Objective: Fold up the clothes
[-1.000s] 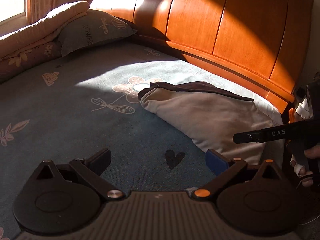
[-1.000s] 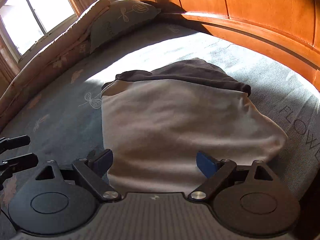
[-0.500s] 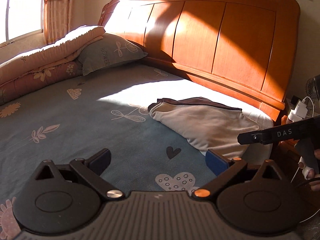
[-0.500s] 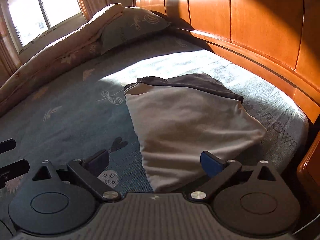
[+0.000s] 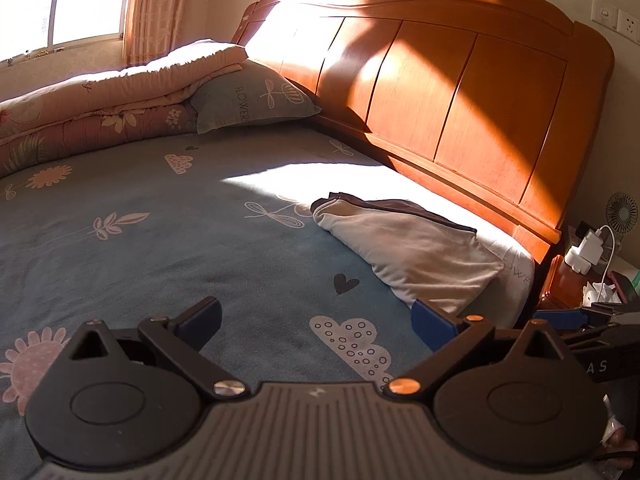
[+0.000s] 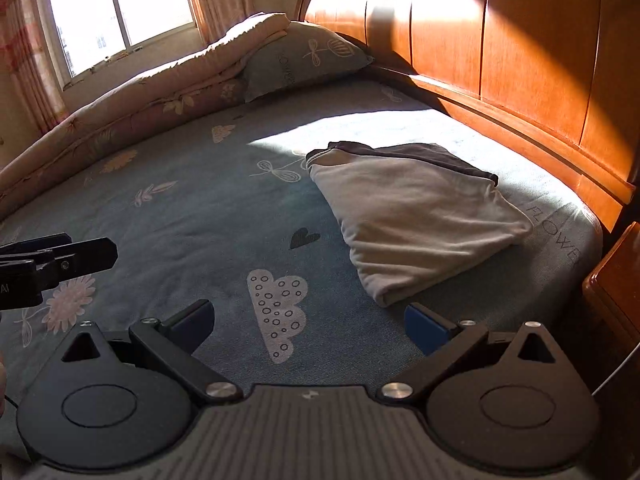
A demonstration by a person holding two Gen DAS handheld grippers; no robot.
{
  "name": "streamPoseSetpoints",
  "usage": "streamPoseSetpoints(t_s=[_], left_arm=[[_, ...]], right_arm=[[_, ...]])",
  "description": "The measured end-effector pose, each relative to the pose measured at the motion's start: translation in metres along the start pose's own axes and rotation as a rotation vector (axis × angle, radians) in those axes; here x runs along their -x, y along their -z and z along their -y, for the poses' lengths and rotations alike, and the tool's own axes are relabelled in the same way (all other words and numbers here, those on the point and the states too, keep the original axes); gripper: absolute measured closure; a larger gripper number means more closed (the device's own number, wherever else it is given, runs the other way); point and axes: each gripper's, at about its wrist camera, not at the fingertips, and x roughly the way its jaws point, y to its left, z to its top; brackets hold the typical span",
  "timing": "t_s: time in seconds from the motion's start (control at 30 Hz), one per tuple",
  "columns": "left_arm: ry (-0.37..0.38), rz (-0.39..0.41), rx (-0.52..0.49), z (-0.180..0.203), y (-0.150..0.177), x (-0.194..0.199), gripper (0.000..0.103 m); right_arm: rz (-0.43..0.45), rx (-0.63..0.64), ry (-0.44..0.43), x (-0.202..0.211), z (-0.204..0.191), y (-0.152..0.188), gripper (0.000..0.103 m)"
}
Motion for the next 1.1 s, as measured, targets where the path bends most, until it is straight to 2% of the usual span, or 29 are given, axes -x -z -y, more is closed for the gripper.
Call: streamPoseSetpoints(t_s=[0.37, 1.1], left_arm=[[-0.063, -0.021, -0.068, 0.0, 0.016, 0.02, 0.002], [-0.071, -0.055, -0.084, 0.005, 0.024, 0.019, 0.002]], right_arm=[[0.013, 0.015, 0.02, 0.011, -0.023, 0.01, 0.0], [0.0, 0.013, 0.035, 0.006, -0.029, 0.011, 0.0]])
